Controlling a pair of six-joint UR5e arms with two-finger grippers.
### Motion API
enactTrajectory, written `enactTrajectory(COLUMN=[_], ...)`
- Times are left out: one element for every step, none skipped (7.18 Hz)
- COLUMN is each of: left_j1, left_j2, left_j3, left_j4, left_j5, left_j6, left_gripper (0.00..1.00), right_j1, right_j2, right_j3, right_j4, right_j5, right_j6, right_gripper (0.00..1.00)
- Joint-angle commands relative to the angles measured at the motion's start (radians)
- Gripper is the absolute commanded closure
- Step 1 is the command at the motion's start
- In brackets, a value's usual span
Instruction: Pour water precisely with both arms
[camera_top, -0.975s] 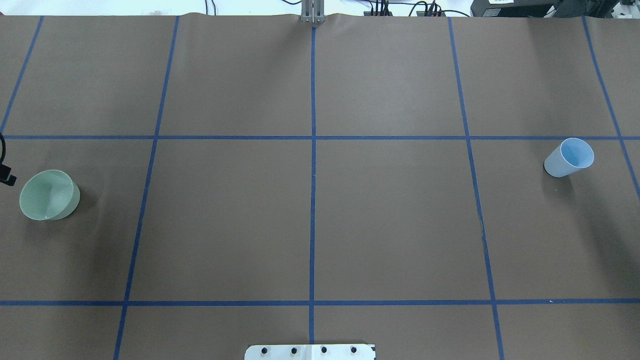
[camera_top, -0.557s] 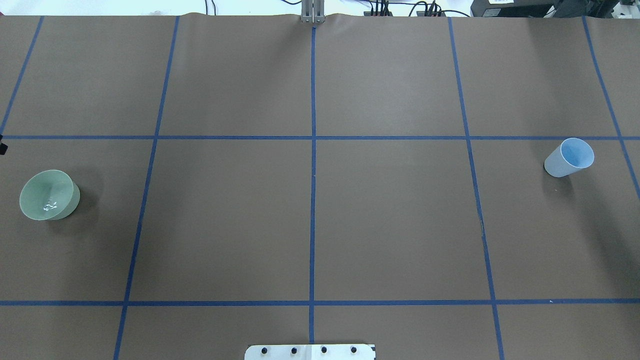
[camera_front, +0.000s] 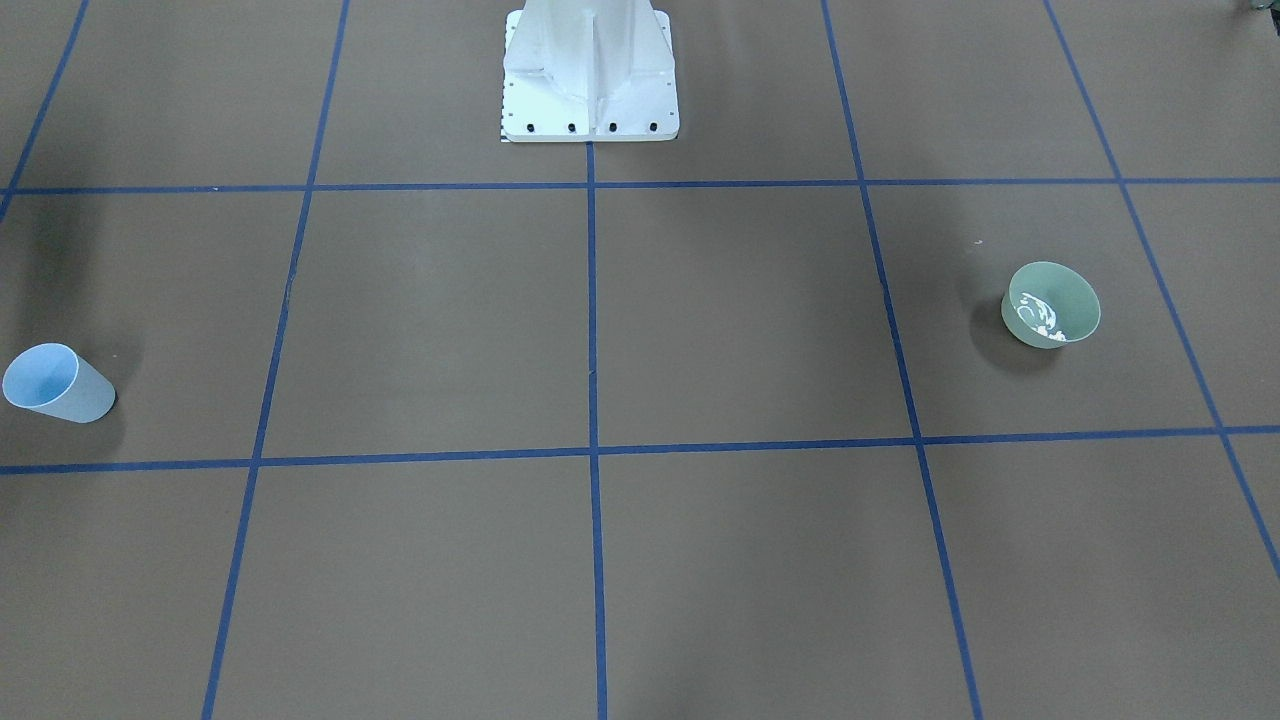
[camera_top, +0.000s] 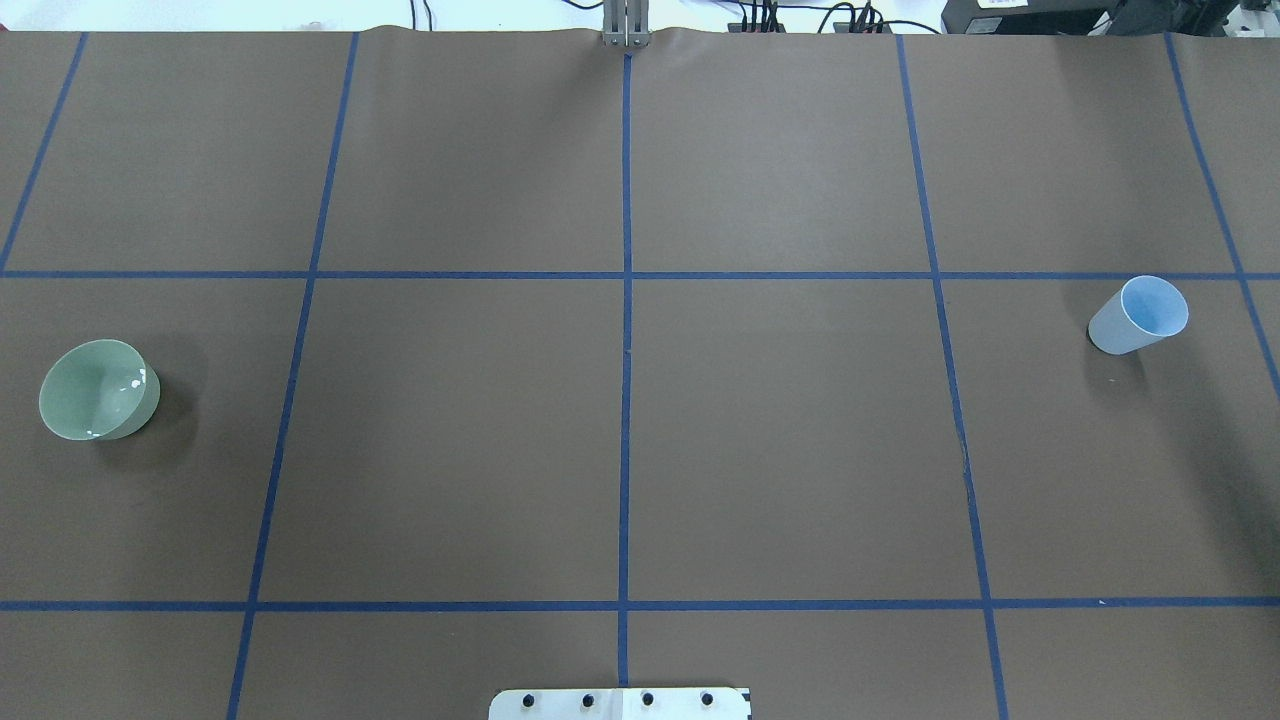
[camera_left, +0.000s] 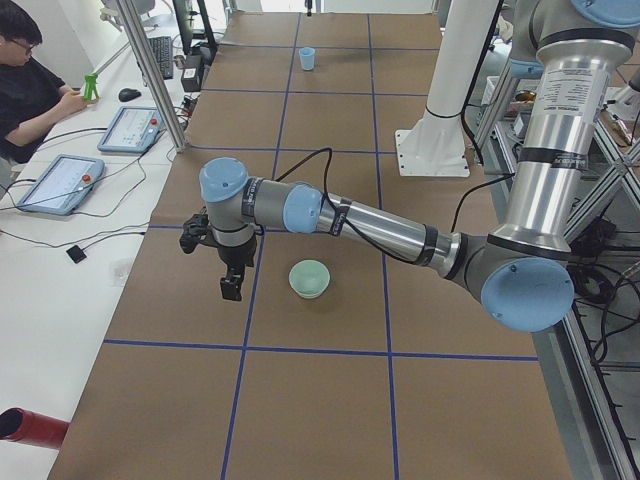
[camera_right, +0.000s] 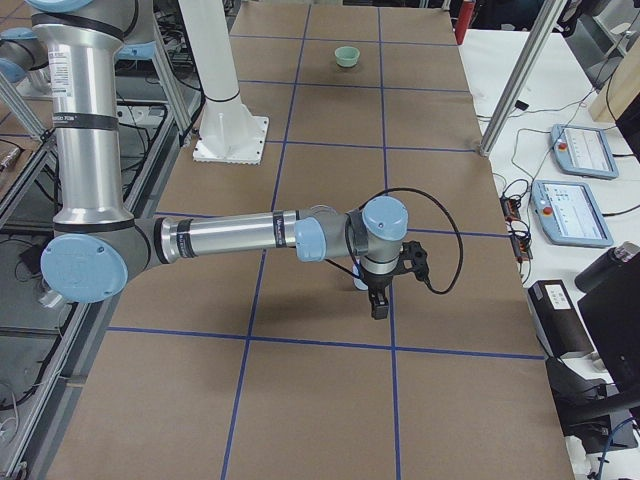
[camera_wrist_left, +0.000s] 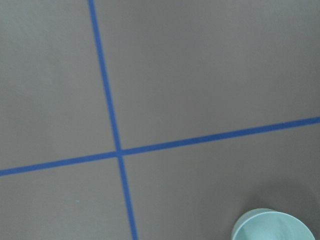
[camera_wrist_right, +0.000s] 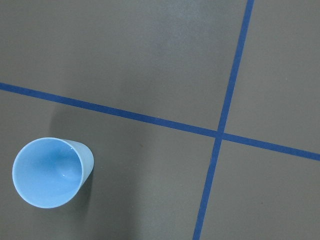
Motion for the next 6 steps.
enactTrajectory(left_j1=[-0.067,-0.065,-0.065,-0.064,-0.064,-0.062], left_j2=[0.057,0.083,0.092,0.117,0.131,0.172], left_j3=[0.028,0.047,0.050,0.080,0.097,0.116], left_j4=[-0.023,-0.072,-0.112,-0.128,-0.218,-0.297], left_j5=[-0.003,0.003,-0.003,-0.003,-0.003,-0.003], left_j6=[0.011,0.011,0.010,0.019,0.022,0.015], left_gripper=[0.00,0.00,0.00,0.00,0.00,0.00], right_j1=[0.047,0.067,0.083,0.087,0.091,0.092], right_j2=[0.000,0.001,-0.003,-0.003,-0.005,-0.028], right_j3=[0.011,0.019,0.037,0.069,0.074,0.077], right_j4=[-0.057,-0.076,-0.108,-0.166,-0.185,-0.178], right_j5=[0.019,0.048,0.062,0.062,0.062,0.067], right_j6=[0.001,0.001,0.001,0.001,0.001,0.000], right_gripper=[0.00,0.00,0.00,0.00,0.00,0.00])
